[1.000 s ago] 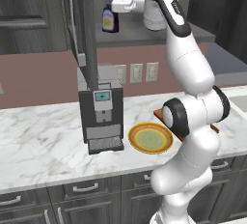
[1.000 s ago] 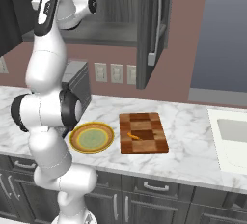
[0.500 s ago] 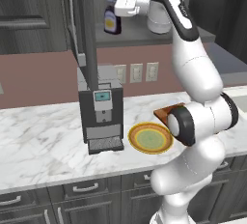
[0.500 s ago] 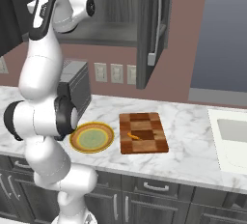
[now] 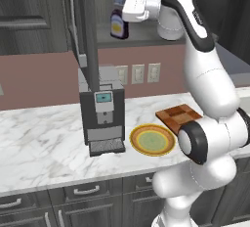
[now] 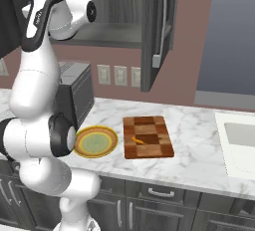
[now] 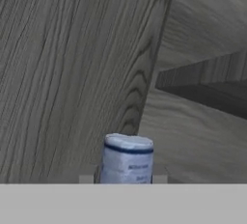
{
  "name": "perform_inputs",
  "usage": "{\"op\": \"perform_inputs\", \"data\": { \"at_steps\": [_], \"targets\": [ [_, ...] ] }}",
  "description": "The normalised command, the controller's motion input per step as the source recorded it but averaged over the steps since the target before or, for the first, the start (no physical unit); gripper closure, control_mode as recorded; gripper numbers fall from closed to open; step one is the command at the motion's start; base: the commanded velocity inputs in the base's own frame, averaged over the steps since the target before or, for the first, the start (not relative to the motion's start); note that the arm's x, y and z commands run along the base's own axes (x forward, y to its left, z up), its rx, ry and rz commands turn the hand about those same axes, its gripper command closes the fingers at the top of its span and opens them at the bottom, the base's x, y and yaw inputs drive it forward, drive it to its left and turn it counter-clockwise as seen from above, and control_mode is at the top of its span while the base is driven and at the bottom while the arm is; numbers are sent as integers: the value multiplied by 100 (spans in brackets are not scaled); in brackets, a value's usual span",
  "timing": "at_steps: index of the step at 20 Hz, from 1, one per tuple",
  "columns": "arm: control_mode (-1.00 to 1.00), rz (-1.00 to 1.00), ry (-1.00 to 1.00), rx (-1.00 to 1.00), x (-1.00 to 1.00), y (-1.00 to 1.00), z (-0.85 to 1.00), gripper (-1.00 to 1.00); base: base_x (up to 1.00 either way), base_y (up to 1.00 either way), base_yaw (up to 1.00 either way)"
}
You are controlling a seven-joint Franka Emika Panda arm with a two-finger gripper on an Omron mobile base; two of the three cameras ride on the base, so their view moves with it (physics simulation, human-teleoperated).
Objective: Pick the shrimp from the plate and place it on the cutting board. Then pick the condiment bottle from the cabinet and place it next to the cutting board.
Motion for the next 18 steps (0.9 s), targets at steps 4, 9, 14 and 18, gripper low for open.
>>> {"op": "perform_inputs", "data": {
  "at_steps": [4,9,14,18],
  "targets": [
    [-100,0,0,0,-46,-11,0,100,0,0,0],
    [-100,0,2,0,-49,-9,0,100,0,0,0],
    [-100,0,4,0,-52,-6,0,100,0,0,0],
    [-100,0,6,0,-56,-8,0,100,0,0,0]
  ]
}}
